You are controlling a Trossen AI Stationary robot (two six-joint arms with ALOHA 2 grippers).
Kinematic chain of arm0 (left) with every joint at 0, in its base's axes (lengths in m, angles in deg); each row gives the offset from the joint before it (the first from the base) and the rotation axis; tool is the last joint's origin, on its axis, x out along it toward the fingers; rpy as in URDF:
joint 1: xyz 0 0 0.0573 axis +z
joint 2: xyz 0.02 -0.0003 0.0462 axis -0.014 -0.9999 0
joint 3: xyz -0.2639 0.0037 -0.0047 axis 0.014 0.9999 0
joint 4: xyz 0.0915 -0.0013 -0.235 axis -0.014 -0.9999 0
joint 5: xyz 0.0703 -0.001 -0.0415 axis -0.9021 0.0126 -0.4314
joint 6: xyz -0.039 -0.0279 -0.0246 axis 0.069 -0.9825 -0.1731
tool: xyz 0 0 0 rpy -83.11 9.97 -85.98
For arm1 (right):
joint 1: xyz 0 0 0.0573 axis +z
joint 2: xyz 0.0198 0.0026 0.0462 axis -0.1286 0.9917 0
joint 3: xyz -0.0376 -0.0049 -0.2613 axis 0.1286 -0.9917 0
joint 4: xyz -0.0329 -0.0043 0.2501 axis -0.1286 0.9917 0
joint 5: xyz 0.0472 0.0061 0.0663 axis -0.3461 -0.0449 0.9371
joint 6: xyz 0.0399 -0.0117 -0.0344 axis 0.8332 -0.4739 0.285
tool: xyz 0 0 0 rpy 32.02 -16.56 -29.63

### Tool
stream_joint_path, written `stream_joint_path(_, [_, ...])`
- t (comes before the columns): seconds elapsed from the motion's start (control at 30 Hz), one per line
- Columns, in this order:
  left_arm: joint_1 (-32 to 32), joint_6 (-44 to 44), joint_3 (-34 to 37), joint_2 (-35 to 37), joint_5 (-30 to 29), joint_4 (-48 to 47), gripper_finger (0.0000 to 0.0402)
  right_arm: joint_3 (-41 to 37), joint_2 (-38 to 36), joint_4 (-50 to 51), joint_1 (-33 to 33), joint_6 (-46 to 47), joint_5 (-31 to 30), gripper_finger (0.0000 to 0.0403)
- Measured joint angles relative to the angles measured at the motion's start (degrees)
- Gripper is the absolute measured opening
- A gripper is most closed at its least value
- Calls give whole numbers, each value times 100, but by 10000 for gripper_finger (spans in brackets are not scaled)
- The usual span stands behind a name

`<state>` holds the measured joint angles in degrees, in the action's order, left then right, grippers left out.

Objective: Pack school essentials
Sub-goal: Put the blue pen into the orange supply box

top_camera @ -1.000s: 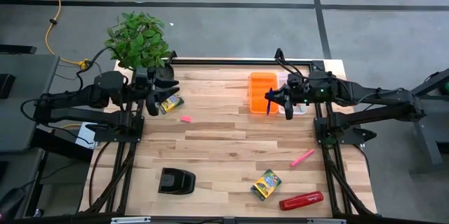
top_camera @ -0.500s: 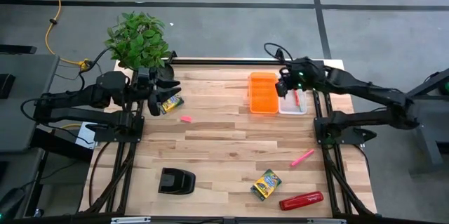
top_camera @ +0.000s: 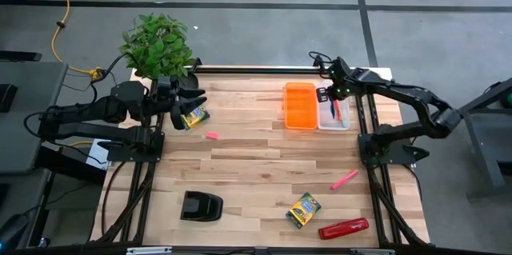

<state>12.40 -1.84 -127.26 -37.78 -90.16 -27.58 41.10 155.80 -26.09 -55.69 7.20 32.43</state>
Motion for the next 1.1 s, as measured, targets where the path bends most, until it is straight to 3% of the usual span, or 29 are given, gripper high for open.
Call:
stream_joint_path(0.37, [2,-2,0,0,-13,0,137,-2,1008,116,-296,186,33,18])
stream_joint_path(0.67, [0,2,0,0,-13,0,137,-2,1094,66,-375,401,3,24])
stream_joint_path(1.1, [2,-4,0,0,-11,-2,137,71,1094,111,-378,292,-177,141])
